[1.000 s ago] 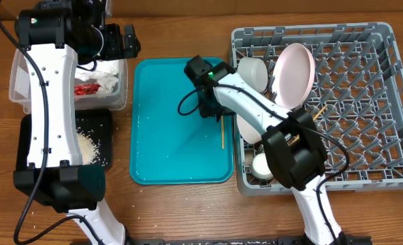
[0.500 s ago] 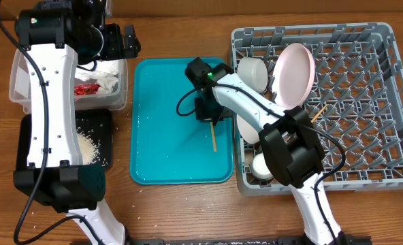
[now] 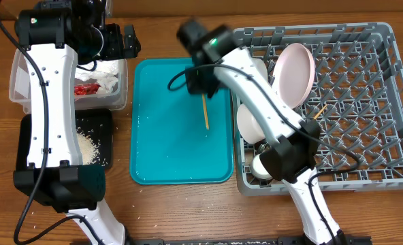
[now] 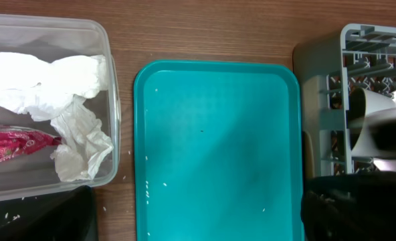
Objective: Sort waste into correct bins and load items into the dishwasher
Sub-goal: 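Carry the second chopstick into the rack and release it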
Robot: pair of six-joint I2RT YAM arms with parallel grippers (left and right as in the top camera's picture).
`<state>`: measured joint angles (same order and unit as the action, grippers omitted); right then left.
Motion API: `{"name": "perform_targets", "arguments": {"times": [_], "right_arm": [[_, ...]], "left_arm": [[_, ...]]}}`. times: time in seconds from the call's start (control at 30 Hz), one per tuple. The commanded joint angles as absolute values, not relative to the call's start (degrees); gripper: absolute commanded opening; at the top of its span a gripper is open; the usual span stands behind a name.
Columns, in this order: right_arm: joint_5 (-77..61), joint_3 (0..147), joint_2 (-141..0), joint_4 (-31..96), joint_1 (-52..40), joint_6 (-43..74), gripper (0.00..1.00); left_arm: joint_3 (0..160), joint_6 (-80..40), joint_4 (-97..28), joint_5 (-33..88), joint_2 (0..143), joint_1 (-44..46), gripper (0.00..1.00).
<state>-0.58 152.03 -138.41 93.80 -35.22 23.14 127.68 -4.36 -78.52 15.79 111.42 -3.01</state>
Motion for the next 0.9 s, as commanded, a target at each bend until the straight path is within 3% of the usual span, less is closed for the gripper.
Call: {"name": "perform_targets", "arguments": {"times": [0.0,0.17,0.33,0.6,0.87], "right_arm": [[0.7,165.6,-136.0,97.1,-33.5,22.4,0.04],[-1.1,168.1,-128.1,97.1,-30.8,24.3,0.04],[3.9,159.8,-117.3,97.1,-28.2,28.8,0.04],[18.1,128.1,-100.6,97.1,-20.5,48.1,0.04],[18.4,99.9,-99.9,92.3,-10.9,55.8,0.04]], "left_arm": [[128.6,-4.3,-78.6,15.7,111.3,-2.6,1.0],[128.6,-4.3,-78.6,15.7,111.3,-2.6,1.0],[128.6,-4.3,-78.7,15.7,111.3,-2.6,1.0],[128.6,-4.3,-78.6,15.7,111.3,-2.6,1.0],[128.6,-4.3,-78.7,15.7,111.3,-2.6,1.0]]}}
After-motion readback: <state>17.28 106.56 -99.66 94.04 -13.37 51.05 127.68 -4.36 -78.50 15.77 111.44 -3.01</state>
